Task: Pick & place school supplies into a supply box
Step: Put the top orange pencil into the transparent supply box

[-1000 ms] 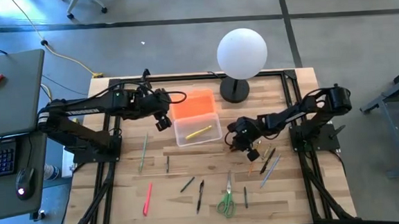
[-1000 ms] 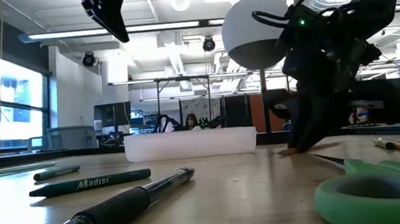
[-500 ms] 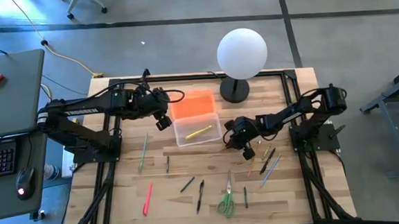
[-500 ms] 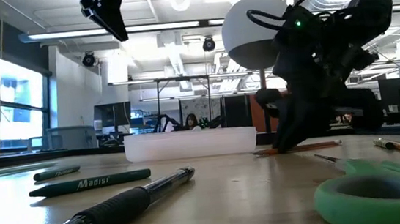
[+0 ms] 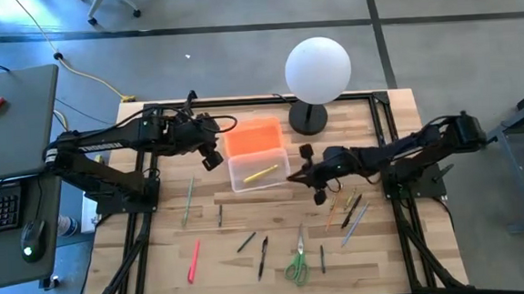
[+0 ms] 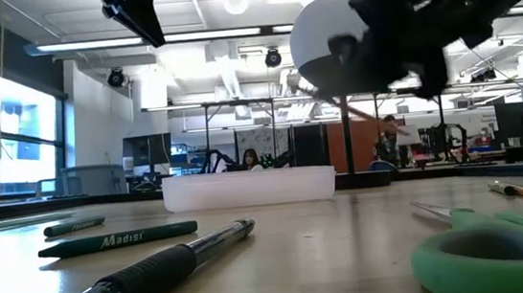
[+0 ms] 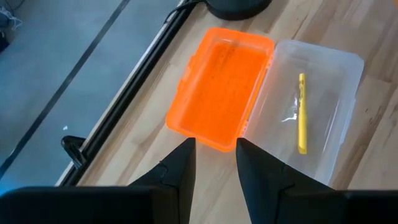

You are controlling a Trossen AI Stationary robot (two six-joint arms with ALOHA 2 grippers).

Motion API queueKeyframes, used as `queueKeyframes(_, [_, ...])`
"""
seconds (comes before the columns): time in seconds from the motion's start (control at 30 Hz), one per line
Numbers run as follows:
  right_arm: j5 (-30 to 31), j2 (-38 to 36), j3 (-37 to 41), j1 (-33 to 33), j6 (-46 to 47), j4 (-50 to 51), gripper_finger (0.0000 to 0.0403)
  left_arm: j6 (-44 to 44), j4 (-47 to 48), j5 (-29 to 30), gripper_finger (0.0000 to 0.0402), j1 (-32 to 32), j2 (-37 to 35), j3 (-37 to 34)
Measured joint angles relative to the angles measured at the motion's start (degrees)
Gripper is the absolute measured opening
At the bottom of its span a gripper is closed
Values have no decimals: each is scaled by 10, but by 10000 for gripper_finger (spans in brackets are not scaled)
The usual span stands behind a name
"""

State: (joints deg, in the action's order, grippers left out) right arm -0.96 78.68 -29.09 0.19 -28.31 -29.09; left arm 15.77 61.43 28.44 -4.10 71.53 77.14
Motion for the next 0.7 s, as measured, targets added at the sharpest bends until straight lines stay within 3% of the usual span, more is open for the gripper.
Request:
queueKeyframes(0.17, [29,37,-65,7,30,-22,0,0,-19,5,145,0,-5,1])
queueKeyframes(0.47, [20,187,-304,10,-2,190,0,-5,-12,10,146,0,-10,1])
queueKeyframes(0.7, [22,306,-392,2,-40,205,0,-11,-13,11,147,0,-10,1])
